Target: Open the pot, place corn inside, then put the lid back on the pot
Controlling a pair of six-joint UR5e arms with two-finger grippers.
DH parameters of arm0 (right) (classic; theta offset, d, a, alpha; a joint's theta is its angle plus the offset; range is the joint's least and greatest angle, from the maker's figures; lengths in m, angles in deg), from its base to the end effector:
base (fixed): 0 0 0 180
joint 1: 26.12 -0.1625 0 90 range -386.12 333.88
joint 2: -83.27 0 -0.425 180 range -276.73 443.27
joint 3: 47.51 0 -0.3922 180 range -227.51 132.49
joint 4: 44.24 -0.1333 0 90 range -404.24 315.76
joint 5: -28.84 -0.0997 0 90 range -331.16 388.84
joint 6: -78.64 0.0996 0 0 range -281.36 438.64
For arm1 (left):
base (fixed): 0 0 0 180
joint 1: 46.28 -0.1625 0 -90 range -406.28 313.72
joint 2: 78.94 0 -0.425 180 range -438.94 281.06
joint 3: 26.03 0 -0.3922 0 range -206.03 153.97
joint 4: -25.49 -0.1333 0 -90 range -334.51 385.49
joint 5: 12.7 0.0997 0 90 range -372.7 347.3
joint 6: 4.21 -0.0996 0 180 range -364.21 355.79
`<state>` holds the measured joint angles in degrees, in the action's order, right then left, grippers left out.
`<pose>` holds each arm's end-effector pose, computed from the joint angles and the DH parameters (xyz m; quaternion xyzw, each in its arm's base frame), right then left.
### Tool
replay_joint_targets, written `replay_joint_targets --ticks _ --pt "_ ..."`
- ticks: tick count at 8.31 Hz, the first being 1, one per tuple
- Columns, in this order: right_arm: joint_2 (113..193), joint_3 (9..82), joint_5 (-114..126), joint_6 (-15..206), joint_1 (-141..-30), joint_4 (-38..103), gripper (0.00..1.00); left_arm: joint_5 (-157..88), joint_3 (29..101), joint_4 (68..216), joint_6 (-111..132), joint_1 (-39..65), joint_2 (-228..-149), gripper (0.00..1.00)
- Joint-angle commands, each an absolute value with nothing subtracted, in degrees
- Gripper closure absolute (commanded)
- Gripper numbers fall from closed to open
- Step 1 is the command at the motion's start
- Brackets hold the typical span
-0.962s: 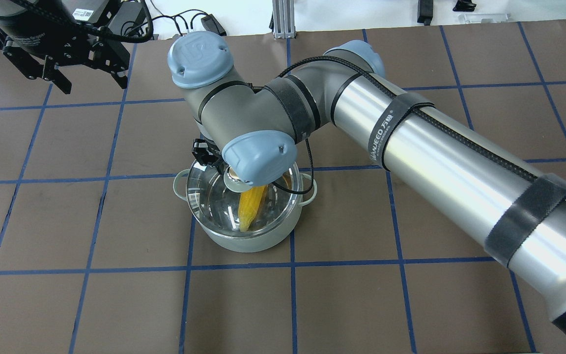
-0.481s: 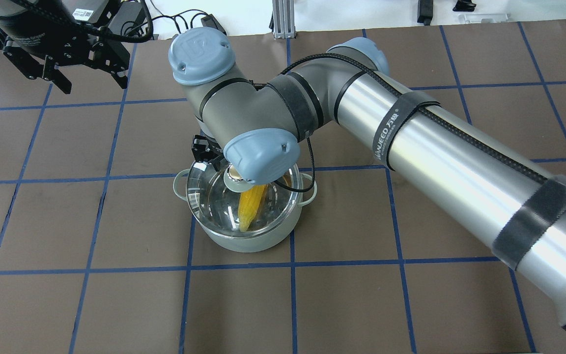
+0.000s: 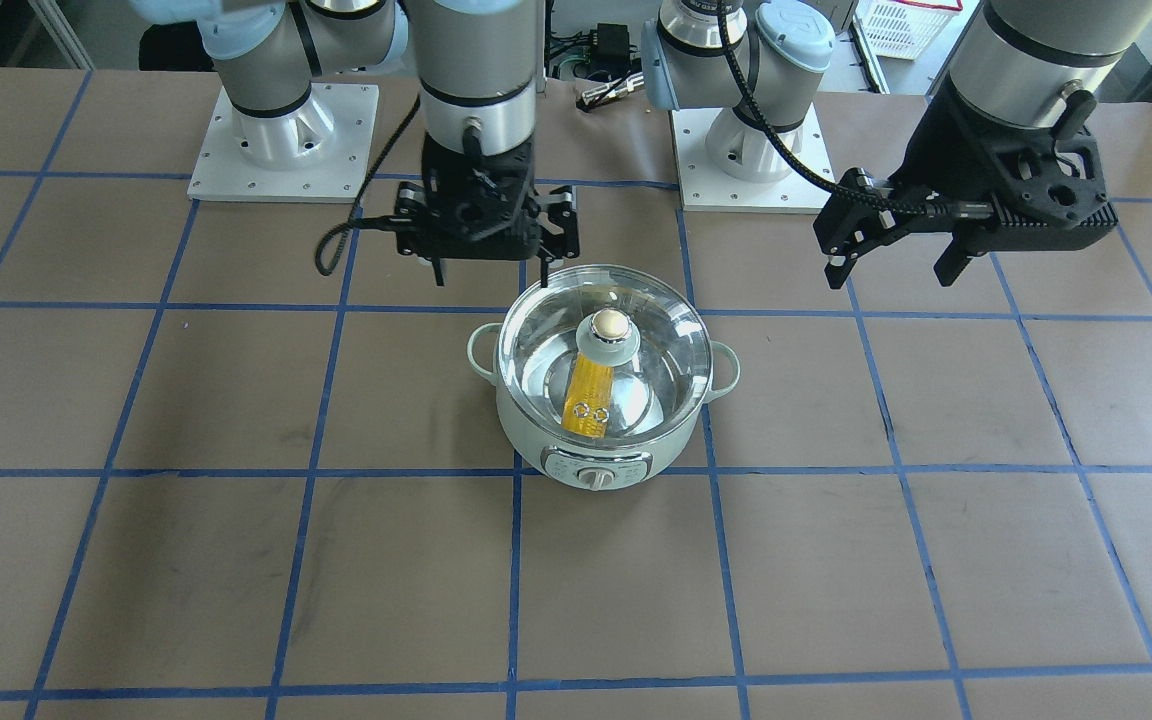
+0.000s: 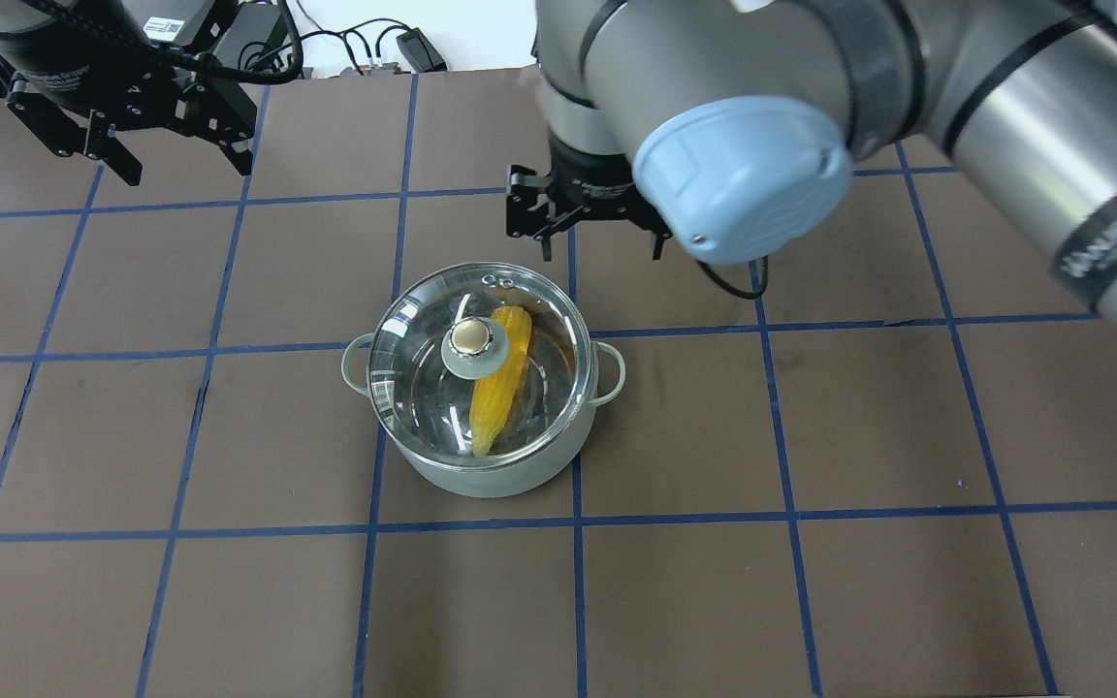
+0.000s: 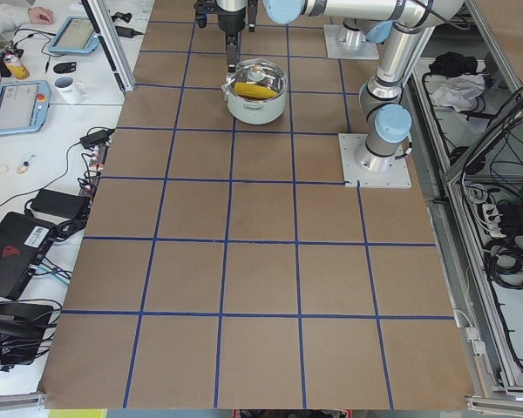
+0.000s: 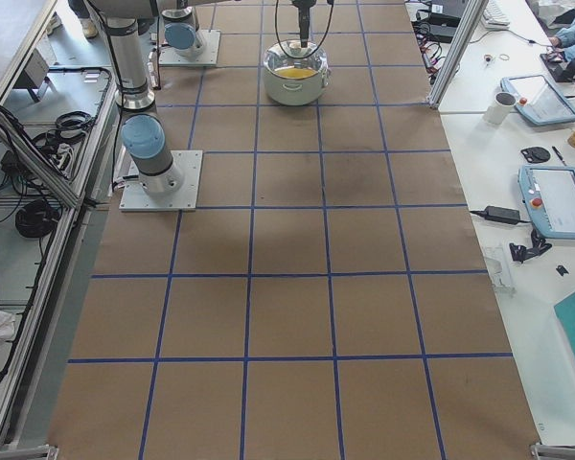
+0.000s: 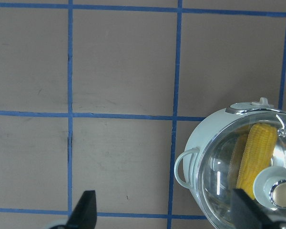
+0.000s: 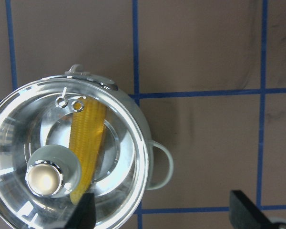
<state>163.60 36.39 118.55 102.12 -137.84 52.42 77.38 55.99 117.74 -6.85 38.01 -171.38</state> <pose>0.3344 -0.4779 0.4630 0.0153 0.9995 -0.0239 0.0127 -0.0814 -0.5244 0.5313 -0.0268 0.9992 -0.0286 0.0028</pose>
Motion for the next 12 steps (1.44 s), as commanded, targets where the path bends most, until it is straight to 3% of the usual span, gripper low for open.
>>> replay_joint_targets --ticks 1,3,12 --pt "170.9 36.6 118.8 91.8 -125.2 45.2 0.0 77.5 55.9 117.7 -6.8 38.0 -171.4 0.0" --pt "173.0 36.9 118.2 85.7 -118.8 42.4 0.0 77.5 56.0 117.7 -6.8 38.0 -171.4 0.0" --pt "175.0 40.0 118.0 85.3 -118.8 42.5 0.0 77.6 55.9 117.2 -6.8 38.0 -172.0 0.0"
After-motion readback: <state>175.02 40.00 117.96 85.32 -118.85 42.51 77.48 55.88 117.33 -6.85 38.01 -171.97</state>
